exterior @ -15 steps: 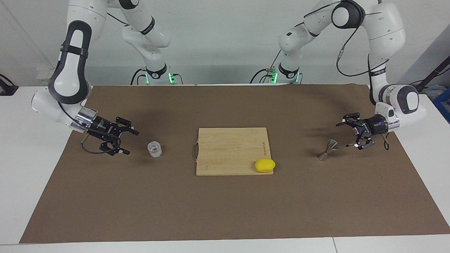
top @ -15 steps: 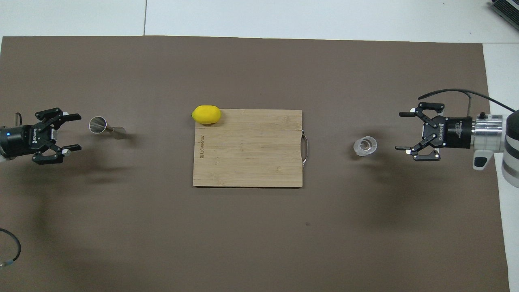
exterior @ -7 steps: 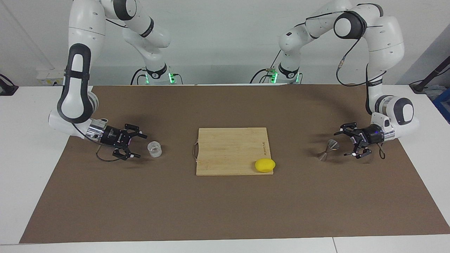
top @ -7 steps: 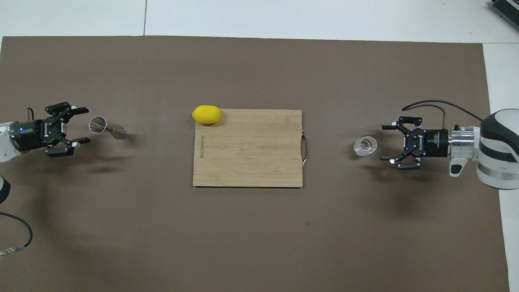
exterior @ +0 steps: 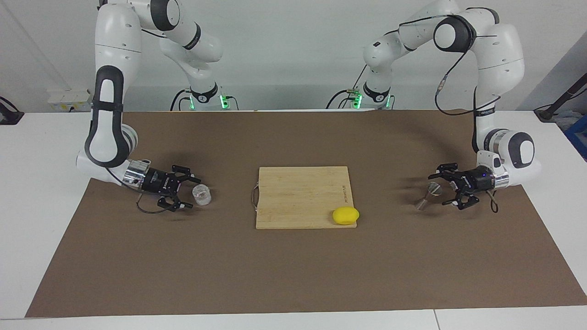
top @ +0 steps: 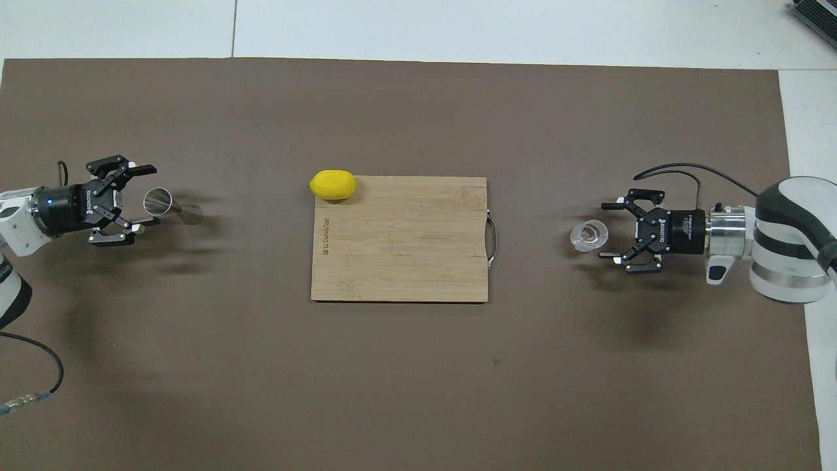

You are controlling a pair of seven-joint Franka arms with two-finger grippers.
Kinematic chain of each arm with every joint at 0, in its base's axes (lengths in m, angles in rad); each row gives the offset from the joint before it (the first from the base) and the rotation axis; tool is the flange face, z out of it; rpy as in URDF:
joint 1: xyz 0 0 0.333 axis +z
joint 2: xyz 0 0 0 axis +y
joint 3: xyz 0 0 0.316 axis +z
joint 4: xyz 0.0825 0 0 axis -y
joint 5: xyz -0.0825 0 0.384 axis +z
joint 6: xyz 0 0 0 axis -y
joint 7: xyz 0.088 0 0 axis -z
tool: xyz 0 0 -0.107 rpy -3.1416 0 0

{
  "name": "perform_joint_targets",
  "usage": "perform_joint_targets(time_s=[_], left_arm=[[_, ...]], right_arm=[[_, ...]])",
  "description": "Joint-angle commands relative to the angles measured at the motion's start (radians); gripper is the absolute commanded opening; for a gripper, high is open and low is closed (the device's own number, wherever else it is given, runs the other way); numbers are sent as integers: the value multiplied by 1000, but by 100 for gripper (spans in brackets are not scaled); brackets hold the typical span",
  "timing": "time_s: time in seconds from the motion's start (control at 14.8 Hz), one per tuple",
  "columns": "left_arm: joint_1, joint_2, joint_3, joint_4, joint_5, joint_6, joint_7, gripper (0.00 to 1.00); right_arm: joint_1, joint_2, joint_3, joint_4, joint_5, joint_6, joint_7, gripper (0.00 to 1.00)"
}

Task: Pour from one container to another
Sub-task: 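Move the left gripper to the dark cup while the right gripper approaches the glass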

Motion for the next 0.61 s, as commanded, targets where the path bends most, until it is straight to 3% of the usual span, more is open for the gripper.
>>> perform_joint_targets(time_s=[0.0, 0.54], left_arm=[[-3, 23, 7, 25, -8, -16, 54, 100], [-5, 24, 10, 14, 15, -12, 80, 100]], right_arm=[[-2, -3, 0, -32, 34, 9, -67, 100], [19, 3, 1, -56, 58, 41, -97, 99]])
